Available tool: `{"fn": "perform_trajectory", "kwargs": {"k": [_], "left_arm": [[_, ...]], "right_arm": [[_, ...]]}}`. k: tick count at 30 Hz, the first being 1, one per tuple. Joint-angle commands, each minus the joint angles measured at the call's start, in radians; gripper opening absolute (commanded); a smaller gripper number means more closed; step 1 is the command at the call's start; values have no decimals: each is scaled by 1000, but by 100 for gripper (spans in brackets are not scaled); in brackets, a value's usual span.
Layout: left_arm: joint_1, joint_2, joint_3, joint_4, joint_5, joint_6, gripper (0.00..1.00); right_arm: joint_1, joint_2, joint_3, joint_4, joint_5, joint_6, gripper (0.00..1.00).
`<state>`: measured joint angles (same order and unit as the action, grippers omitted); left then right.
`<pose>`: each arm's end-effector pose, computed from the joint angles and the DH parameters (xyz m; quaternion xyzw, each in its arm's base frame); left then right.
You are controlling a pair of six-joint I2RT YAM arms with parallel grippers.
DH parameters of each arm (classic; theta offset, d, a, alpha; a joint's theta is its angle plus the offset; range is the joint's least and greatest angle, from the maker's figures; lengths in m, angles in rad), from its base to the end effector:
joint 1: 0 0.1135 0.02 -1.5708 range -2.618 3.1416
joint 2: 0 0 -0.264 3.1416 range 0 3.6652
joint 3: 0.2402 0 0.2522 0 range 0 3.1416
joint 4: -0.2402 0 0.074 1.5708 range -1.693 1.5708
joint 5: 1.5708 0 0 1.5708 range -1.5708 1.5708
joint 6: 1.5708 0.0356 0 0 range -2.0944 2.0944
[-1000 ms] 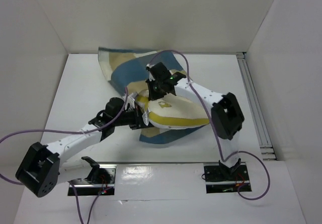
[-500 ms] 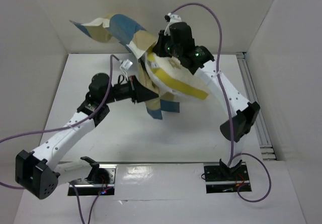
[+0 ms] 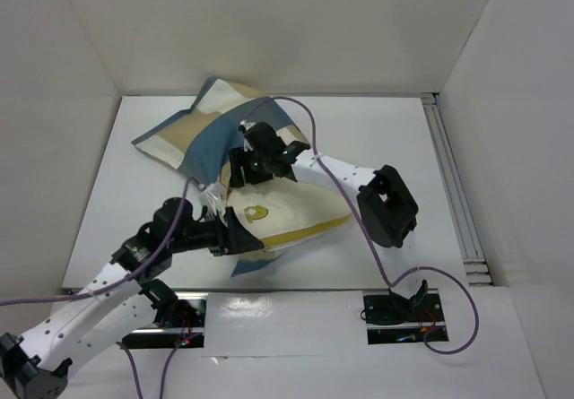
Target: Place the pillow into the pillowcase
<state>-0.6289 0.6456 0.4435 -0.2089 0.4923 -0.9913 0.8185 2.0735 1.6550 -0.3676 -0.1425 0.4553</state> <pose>0.1177 -0.1064 0.2399 -0.0149 0.8221 -0.5255 0.2187 0.3192 0.3485 0.2228 -0.1932 0.9016 0.2797 0.2675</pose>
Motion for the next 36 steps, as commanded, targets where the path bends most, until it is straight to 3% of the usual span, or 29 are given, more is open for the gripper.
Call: {"fn": "perform_trajectory", "kwargs": {"k": [1,4,10,14,15,18,19,22,23,25,26,27,28,31,36], "left_arm": [[-2,-52,240,-267,-157,115,85],[9,-2,389,-355,-228,210,89],[18,144,457,-389,-307,289,76],[18,265,492,-370,-320,270,75],[18,294,521,-369,-342,257,75],[18,426,583,-401,-400,256,75],[18,458,622,-414,-414,256,75],[-6,570,697,-472,-481,267,77],[-6,595,718,-489,-498,267,77],[-17,635,762,-536,-553,276,79],[-26,669,776,-553,-569,299,81],[-26,686,788,-567,-584,312,83],[-41,701,811,-581,-619,321,85],[-60,755,822,-626,-695,330,94],[-112,819,813,-650,-843,318,100]], "right_arm": [[-27,-205,-21,13,49,-33,75],[-41,-386,-124,-37,102,-43,91],[-195,-683,-421,-162,231,-43,92],[-364,-745,-633,-116,173,-31,77],[-392,-745,-674,-84,141,-30,67],[-409,-718,-790,45,57,12,59],[-409,-667,-804,68,29,25,50],[-287,-583,-784,168,-78,83,35],[-192,-532,-728,186,-125,83,31],[-112,-506,-649,159,-109,69,31],[-75,-506,-591,136,-50,57,34],[-74,-519,-580,106,-26,57,56],[-85,-538,-580,105,-8,57,66],[-178,-630,-652,96,-8,48,87],[-323,-688,-768,73,-84,14,88]]}}
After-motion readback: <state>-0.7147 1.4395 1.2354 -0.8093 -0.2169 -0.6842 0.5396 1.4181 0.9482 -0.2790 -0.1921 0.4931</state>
